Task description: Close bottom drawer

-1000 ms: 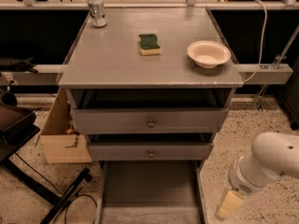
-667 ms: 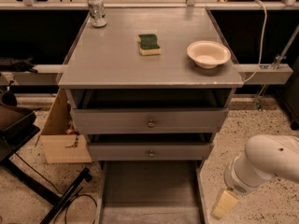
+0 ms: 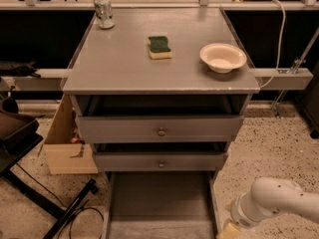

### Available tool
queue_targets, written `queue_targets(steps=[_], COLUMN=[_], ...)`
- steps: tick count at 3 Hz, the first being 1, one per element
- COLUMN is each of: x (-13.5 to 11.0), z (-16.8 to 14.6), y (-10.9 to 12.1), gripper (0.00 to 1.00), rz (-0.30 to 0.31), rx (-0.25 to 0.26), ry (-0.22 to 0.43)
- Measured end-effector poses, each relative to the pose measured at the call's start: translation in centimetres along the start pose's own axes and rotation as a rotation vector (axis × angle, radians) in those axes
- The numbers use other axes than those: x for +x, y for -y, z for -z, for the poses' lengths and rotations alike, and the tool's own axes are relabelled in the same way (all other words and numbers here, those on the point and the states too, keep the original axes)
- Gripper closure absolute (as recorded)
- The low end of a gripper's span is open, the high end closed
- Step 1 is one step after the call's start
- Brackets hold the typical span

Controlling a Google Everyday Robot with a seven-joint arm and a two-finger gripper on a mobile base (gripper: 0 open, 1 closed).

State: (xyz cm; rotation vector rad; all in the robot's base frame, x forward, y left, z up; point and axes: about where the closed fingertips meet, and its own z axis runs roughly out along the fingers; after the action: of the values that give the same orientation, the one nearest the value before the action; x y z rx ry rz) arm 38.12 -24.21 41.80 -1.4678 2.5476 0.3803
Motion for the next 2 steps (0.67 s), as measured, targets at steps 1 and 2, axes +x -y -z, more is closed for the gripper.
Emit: queue_targets(steps=[1,2], x=[5.3,10.7], z=[-6.2,-10.3], y=[1.0,0.3], gripper=[0.58,0.81], rz=[-0.055,-0.126], rx=[-0.057,-0.094], ry=[0.131,0.236])
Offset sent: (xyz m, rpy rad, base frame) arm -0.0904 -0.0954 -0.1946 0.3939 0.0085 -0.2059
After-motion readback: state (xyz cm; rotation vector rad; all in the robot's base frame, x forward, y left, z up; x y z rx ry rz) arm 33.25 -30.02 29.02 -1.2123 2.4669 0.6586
